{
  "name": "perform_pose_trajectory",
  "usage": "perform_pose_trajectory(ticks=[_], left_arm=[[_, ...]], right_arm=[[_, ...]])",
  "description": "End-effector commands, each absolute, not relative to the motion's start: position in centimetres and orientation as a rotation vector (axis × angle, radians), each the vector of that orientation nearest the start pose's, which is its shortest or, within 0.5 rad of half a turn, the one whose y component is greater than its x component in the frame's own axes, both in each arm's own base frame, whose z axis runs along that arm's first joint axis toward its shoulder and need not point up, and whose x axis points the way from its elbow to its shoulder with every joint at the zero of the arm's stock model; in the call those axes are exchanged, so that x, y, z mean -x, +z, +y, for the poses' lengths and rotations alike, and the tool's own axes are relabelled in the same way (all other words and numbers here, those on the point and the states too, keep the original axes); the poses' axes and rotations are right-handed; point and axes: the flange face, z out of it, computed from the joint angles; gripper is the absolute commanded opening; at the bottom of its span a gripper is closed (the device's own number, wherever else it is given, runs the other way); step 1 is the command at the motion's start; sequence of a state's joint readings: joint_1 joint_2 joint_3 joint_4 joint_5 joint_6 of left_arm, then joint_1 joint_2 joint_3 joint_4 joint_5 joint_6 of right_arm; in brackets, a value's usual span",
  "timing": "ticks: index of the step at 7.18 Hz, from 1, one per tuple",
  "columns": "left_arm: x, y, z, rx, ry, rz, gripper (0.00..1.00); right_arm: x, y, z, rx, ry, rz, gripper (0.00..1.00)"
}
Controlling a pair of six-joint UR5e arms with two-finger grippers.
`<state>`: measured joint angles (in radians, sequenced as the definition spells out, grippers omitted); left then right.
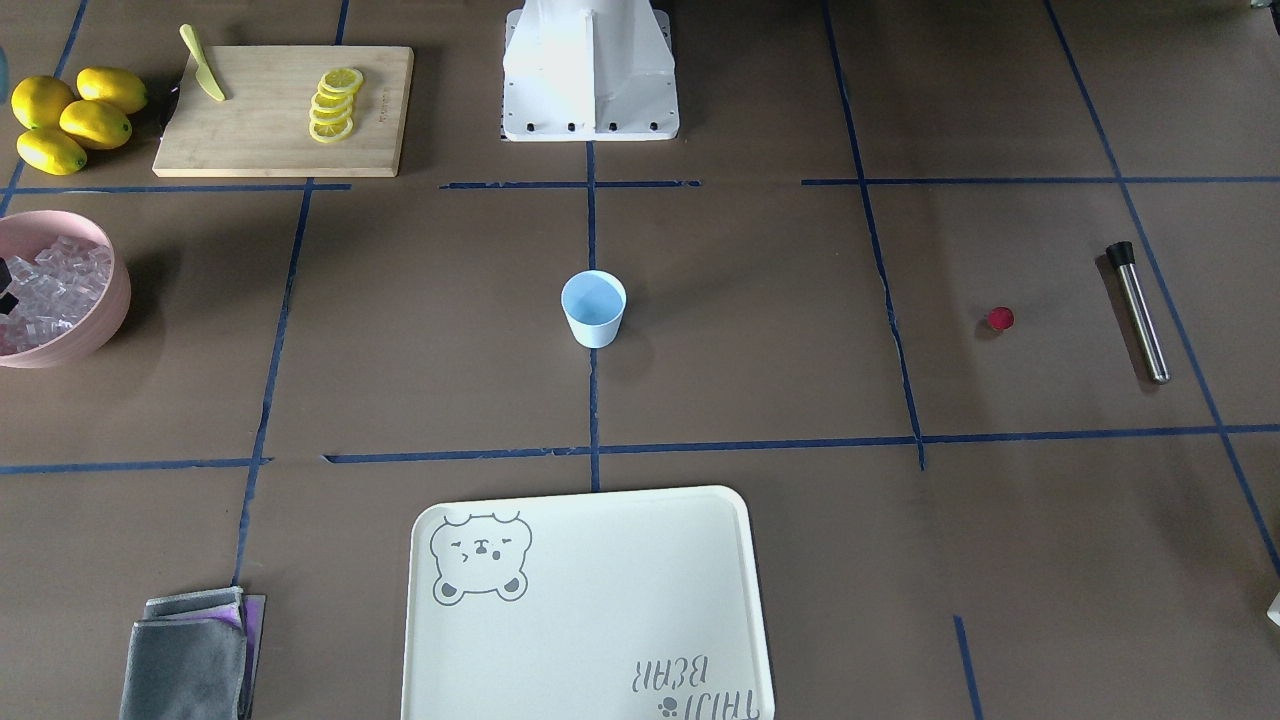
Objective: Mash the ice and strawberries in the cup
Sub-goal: 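Lower the right gripper into the pink bowl and grasp an ice cube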
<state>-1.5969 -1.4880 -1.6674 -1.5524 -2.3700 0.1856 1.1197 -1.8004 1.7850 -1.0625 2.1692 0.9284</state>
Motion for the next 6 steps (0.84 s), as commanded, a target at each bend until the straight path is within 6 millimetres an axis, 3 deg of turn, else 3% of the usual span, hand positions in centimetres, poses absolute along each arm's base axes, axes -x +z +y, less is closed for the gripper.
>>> perform_pose_trajectory(ticks=[1, 2, 4, 5, 6], left_arm=[[7.4, 65.1, -45.5, -0.080, 0.149, 0.796, 1.00], [7.4, 65.1, -45.5, -0.080, 0.149, 0.796, 1.00], [7.4, 65.1, -45.4, -0.077, 0.148, 0.796, 1.00], [7.4, 65.1, -45.4, -0.077, 0.148, 0.796, 1.00], [7.4, 65.2, -45.4, -0.076, 0.147, 0.796, 1.00]], right_arm=[[10.0, 57.3, -41.9, -0.059, 0.295, -0.801, 0.12], [9.5, 55.1, -42.2, -0.121, 0.242, -0.819, 0.11], [9.4, 51.7, -42.5, -0.329, -0.093, -0.796, 0.11], [11.3, 50.4, -43.6, -0.343, -0.155, -0.820, 0.11], [12.5, 50.5, -43.7, -0.329, -0.191, -0.819, 0.10]])
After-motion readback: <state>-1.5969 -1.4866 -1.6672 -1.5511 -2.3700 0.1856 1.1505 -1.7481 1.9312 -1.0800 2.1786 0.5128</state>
